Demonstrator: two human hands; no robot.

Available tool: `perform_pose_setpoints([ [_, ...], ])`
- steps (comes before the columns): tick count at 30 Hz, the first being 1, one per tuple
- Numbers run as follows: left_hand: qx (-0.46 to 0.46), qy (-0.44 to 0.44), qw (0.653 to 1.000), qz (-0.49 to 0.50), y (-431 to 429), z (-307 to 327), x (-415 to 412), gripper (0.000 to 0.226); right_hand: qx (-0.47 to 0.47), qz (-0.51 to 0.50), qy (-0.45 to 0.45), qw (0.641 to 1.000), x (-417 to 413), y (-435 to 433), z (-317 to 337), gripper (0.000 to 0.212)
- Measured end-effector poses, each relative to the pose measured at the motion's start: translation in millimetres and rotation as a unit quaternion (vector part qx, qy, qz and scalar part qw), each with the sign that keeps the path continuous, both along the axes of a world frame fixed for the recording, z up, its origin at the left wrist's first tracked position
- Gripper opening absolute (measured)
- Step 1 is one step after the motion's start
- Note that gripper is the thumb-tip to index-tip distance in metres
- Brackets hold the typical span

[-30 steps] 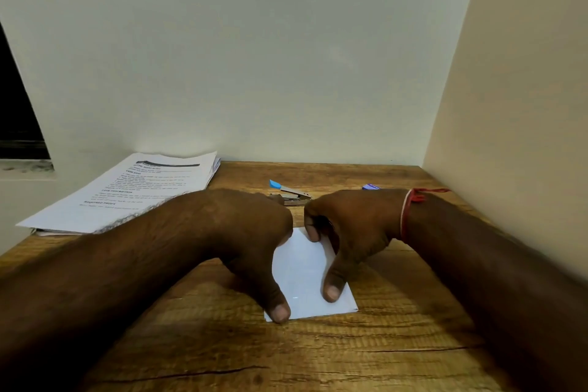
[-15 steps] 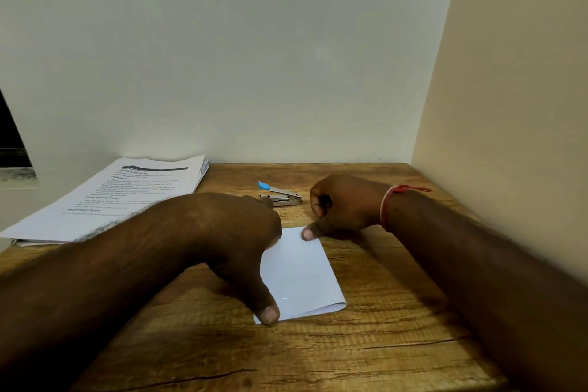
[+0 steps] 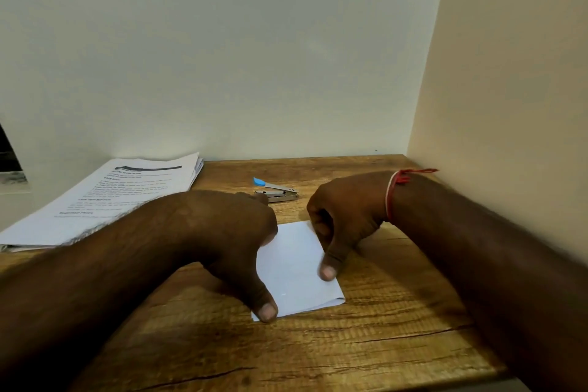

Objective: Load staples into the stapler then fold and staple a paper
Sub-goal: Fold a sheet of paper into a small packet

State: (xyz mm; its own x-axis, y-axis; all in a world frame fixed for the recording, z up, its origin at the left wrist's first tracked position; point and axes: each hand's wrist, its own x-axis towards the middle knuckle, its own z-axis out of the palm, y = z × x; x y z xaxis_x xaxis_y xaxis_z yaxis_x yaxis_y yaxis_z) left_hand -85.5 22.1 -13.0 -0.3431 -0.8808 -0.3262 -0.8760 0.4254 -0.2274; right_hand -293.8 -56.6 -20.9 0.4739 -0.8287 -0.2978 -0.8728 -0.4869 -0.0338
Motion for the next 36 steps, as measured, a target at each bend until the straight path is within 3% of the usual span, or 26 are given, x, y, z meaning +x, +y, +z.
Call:
perform_pose_setpoints([
  [11,0.013,0.005,1.0,-0.016,-16,-6,6,0.114,0.015,0.061,0.077,0.995,11,24,8,0.068],
  [14,0.032,0.006,0.999,-0.028,-22,1,7,0.117,0.047,0.06,0.039,0.996,8,23,11,0.071],
  [16,0.03,0.012,0.999,-0.036,-27,0,11,0.122,0.071,0.046,-0.038,0.996,6,20,13,0.075],
  [19,0.031,0.086,0.995,-0.042,-33,-1,21,0.12,0.051,0.024,-0.131,0.99,7,14,7,0.097],
  [21,0.006,0.154,0.987,-0.048,-40,1,32,0.108,0.026,0.033,-0.125,0.991,9,11,0,0.114],
  [23,-0.043,0.226,0.972,-0.049,-50,1,43,0.089,0.018,0.039,-0.114,0.993,10,9,-3,0.119],
  [30,-0.145,0.405,0.903,-0.011,-74,-8,68,0.056,0.031,0.035,-0.129,0.99,8,5,-4,0.087],
  [32,-0.13,0.433,0.892,-0.013,-76,-12,67,0.049,0.047,0.029,-0.186,0.981,7,2,-7,0.078],
  [36,-0.014,0.489,0.872,-0.025,-75,-17,62,0.038,0.023,0.045,-0.305,0.951,11,-5,-11,0.061],
])
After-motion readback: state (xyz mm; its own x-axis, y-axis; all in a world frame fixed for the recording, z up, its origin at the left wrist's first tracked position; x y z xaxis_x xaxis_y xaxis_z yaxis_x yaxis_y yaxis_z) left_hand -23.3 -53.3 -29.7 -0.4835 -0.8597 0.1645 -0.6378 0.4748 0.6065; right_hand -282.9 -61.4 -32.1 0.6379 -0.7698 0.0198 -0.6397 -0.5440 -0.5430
